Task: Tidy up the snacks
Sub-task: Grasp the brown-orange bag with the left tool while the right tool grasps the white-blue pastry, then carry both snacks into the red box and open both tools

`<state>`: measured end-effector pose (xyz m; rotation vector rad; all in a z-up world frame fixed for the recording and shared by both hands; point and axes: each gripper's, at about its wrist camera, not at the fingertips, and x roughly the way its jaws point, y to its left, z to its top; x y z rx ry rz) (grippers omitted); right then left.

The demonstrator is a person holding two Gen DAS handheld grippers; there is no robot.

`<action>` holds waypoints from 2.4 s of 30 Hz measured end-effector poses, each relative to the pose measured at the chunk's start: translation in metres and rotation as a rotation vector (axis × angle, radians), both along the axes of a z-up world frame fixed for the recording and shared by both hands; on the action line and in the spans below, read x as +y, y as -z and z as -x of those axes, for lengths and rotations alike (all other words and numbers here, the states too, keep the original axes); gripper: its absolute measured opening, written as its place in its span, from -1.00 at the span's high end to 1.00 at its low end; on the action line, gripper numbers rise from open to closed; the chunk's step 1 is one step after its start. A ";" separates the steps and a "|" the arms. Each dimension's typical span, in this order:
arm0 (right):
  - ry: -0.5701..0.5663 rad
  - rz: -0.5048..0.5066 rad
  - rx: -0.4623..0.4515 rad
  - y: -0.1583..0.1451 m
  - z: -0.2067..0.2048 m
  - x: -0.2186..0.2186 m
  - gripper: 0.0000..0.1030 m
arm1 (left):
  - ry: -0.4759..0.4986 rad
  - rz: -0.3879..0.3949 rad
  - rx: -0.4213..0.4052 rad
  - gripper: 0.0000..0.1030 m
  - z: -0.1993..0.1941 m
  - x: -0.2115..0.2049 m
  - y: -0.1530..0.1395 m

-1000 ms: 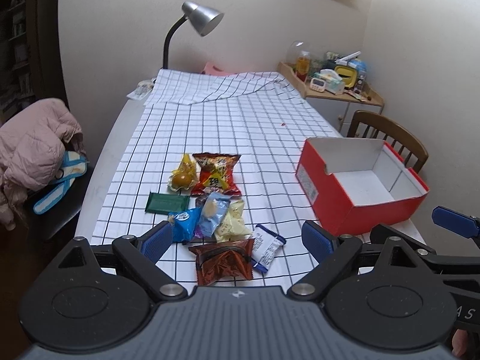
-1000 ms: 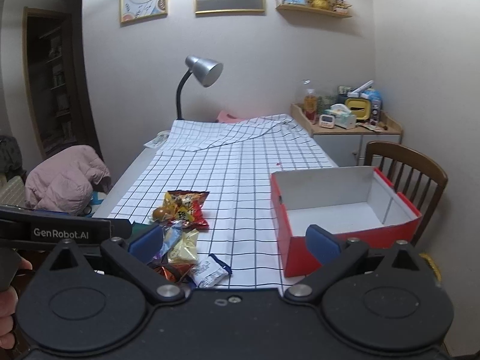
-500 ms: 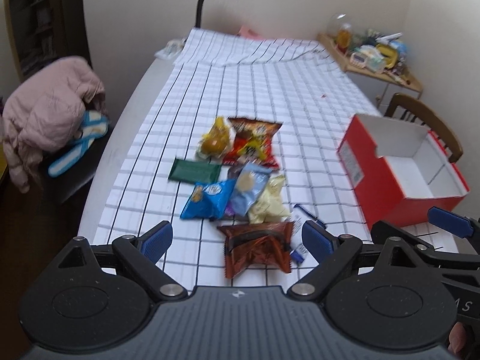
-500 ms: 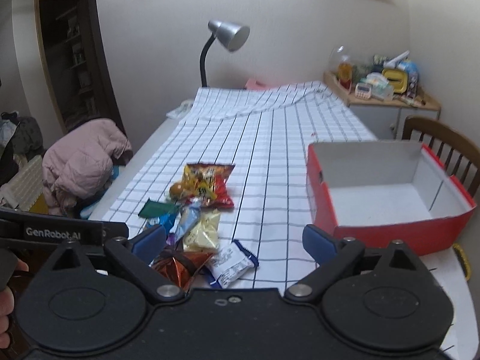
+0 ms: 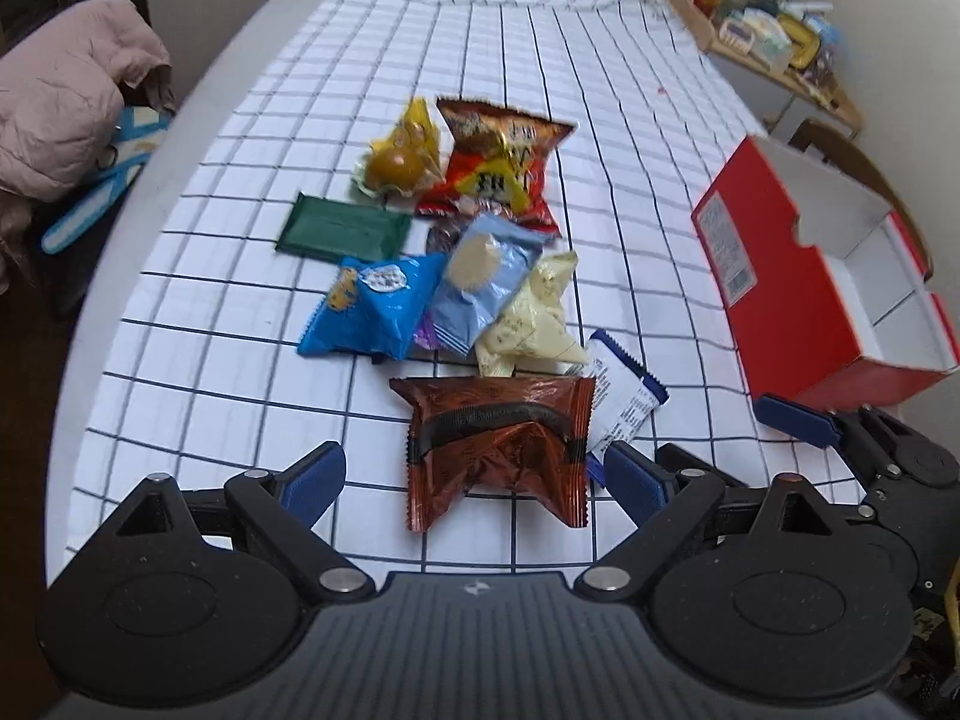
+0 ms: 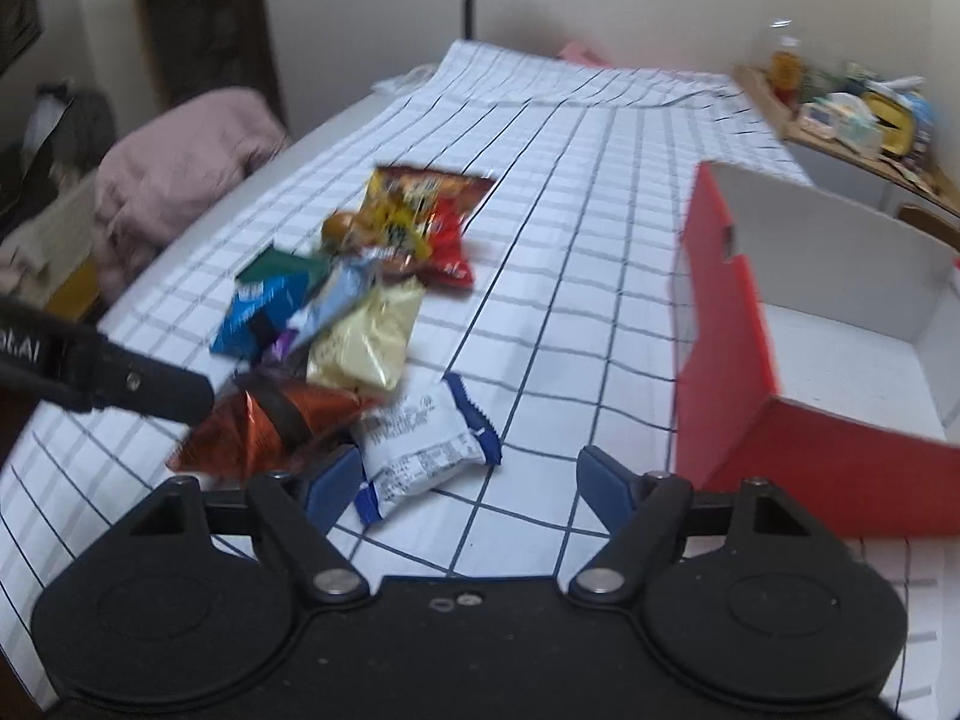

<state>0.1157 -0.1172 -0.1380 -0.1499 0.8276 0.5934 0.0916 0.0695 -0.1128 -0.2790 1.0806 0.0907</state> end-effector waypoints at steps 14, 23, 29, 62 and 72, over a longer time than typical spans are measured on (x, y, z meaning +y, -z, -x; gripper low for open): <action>-0.227 0.067 -0.041 0.044 -0.028 0.035 -0.77 | 0.028 0.055 0.143 -0.81 -0.046 -0.005 0.044; -0.266 0.052 -0.060 0.049 -0.028 0.043 -0.69 | -0.030 0.080 0.174 -0.74 -0.050 0.006 0.055; -0.271 0.049 -0.079 0.047 -0.021 0.047 -0.49 | -0.059 0.092 0.167 -0.37 -0.046 0.012 0.053; 0.090 -0.039 -0.144 -0.070 0.043 -0.020 -0.14 | 0.071 0.093 -0.083 -0.14 0.012 -0.007 -0.045; 0.219 -0.080 -0.162 -0.109 0.028 -0.069 -0.14 | 0.192 0.071 -0.181 -0.15 -0.008 -0.057 -0.093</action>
